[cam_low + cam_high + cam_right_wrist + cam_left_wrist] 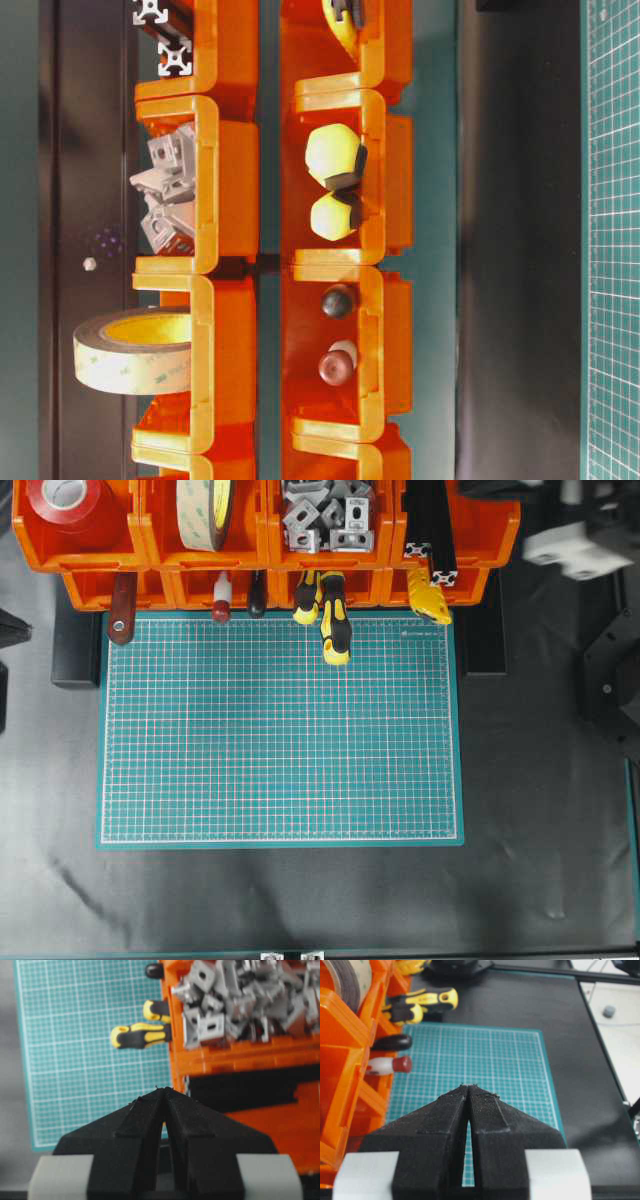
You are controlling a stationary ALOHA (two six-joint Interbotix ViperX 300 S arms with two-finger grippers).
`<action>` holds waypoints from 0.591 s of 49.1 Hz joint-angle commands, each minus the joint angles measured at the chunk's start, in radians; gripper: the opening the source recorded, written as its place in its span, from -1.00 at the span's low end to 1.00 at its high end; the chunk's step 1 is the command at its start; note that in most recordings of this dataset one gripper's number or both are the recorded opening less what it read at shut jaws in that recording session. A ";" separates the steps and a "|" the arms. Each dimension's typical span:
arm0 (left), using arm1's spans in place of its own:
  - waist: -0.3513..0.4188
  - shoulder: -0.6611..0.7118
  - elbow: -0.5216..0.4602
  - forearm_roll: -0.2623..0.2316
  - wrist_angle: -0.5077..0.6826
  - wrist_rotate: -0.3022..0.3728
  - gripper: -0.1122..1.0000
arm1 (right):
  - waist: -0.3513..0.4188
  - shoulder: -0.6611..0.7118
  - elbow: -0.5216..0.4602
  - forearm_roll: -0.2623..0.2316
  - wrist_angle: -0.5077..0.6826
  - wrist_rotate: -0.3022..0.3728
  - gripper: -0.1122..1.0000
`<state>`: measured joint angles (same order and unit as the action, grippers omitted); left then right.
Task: Pick corner brachets from container rack with right arm.
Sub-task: 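Move the right gripper over the bin of silver corner brackets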
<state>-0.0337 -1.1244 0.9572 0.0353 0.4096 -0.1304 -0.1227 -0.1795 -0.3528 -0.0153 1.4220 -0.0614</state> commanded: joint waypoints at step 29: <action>-0.003 0.006 -0.028 0.003 -0.003 -0.003 -0.80 | -0.061 0.179 -0.112 -0.046 0.048 -0.167 -0.74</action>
<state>-0.0353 -1.1244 0.9572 0.0353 0.4111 -0.1304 -0.1749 0.0061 -0.4387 -0.0598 1.4511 -0.1948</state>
